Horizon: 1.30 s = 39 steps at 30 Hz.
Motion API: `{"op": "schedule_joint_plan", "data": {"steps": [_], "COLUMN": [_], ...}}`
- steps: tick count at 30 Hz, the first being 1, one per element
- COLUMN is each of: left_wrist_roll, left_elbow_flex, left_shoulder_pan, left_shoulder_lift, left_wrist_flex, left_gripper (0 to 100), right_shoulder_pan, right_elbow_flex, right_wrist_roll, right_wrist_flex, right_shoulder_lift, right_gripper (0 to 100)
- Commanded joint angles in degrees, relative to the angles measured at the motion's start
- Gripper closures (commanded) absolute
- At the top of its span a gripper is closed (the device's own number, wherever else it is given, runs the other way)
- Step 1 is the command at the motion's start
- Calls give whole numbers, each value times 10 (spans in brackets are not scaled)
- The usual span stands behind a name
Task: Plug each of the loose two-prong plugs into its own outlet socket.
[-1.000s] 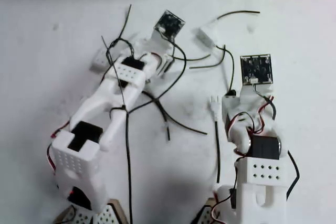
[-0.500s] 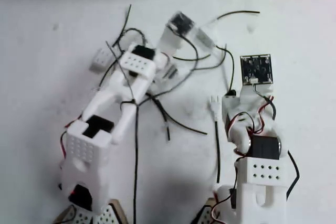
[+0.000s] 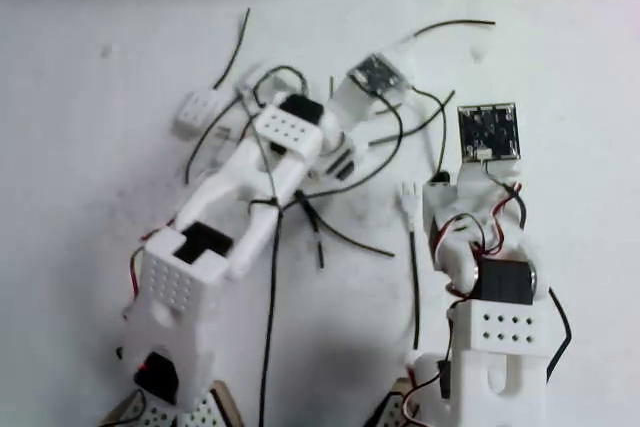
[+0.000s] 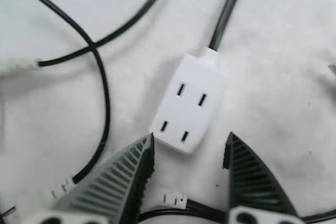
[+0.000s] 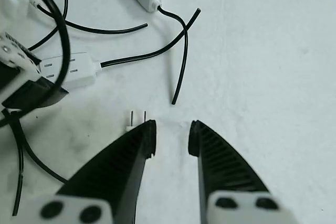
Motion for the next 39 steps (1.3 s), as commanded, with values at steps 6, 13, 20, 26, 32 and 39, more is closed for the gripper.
{"op": "schedule_joint_plan", "data": {"steps": [6,13,20,26,32,39], "left_wrist_roll": [-67,-119,-120,-150,-186,-213], "left_elbow_flex": [-45,-185,-449,-633,-753,-797], "left_shoulder_pan": [-42,-41,-36,-27,4,15], "left_shoulder_lift": [6,121,262,365,454,456], "left_wrist_flex": [-2,60,172,247,302,387], "left_gripper": [639,639,639,674,786,970], "right_shoulder_pan": [-6,-5,-5,-6,-5,-4], "right_elbow_flex": [-4,-4,-4,-4,-4,-4], "right_wrist_roll": [28,29,29,29,30,30], "right_wrist_flex": [-10,-10,-10,-10,-10,-10], "right_shoulder_lift": [-5,-5,-5,-5,-5,-5], "right_gripper": [890,890,890,890,890,890]}}
